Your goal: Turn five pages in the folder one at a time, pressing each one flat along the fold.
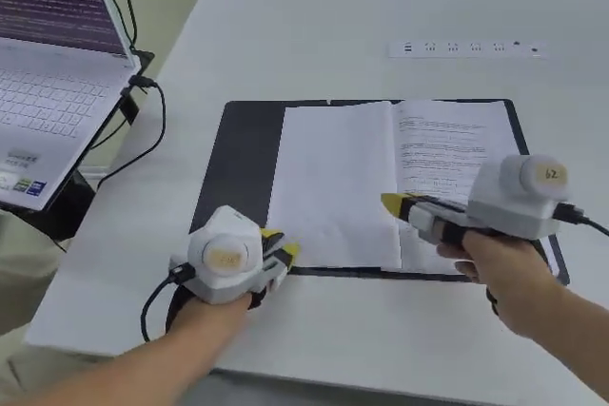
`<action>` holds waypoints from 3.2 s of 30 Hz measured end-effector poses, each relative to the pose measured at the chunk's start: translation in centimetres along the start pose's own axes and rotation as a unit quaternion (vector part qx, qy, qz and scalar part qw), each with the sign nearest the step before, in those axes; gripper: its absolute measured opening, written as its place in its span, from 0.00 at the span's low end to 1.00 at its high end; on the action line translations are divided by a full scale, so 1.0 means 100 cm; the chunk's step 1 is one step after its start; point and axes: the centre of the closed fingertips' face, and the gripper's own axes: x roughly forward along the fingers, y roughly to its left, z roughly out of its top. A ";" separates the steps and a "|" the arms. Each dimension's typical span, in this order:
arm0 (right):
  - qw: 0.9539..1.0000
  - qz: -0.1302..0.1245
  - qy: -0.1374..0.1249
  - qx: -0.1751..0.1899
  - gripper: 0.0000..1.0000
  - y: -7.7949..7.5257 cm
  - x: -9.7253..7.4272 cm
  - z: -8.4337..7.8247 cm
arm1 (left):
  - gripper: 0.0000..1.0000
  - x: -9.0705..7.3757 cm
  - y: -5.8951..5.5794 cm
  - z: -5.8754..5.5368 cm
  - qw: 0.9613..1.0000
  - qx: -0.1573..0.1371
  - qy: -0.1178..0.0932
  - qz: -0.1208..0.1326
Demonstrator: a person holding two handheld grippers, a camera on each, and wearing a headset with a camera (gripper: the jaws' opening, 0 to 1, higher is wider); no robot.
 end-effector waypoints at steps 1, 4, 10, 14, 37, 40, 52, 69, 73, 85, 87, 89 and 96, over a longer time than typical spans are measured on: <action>1.000 -0.001 -0.001 0.000 0.00 -0.002 0.001 0.002 | 0.14 -0.001 0.000 0.000 1.000 0.000 -0.004 -0.001; 1.000 -0.003 -0.003 0.011 0.00 -0.016 0.012 0.013 | 0.14 -0.001 0.000 -0.001 1.000 0.013 -0.009 0.001; 0.998 -0.004 0.019 0.066 0.00 -0.035 0.029 0.006 | 0.14 -0.002 0.001 -0.001 1.000 0.009 -0.016 0.005; 0.995 0.001 0.032 0.096 0.00 -0.034 0.039 -0.003 | 0.14 -0.002 0.000 0.000 1.000 0.010 -0.016 0.004; 0.973 -0.019 -0.022 0.230 0.00 -0.077 0.080 0.035 | 0.14 0.000 0.002 0.000 1.000 0.006 -0.026 0.005; 0.968 -0.017 -0.029 0.249 0.00 -0.081 0.086 0.041 | 0.14 0.000 0.002 0.000 1.000 0.006 -0.027 0.005; 0.963 -0.039 -0.037 0.266 0.00 -0.103 0.114 0.072 | 0.14 0.000 0.003 0.000 1.000 0.010 -0.028 0.004; 0.938 -0.044 -0.074 0.336 0.00 -0.122 0.129 0.096 | 0.14 -0.001 0.004 0.001 0.999 0.009 -0.035 0.004; 0.932 -0.035 -0.070 0.353 0.00 -0.118 0.125 0.093 | 0.14 0.000 0.004 0.001 0.999 0.008 -0.036 0.004; 0.929 -0.007 -0.043 0.367 0.00 -0.106 0.112 0.074 | 0.14 0.000 0.004 0.001 0.999 0.009 -0.030 0.005; 0.929 -0.004 -0.038 0.368 0.00 -0.103 0.109 0.070 | 0.14 0.000 0.003 0.001 1.000 0.011 -0.028 0.004; 0.927 0.003 -0.029 0.374 0.00 -0.097 0.104 0.065 | 0.14 0.000 0.003 0.000 1.000 0.011 -0.028 0.004; 0.927 0.015 -0.013 0.375 0.00 -0.090 0.094 0.051 | 0.14 0.001 0.003 0.001 1.000 0.013 -0.024 0.004</action>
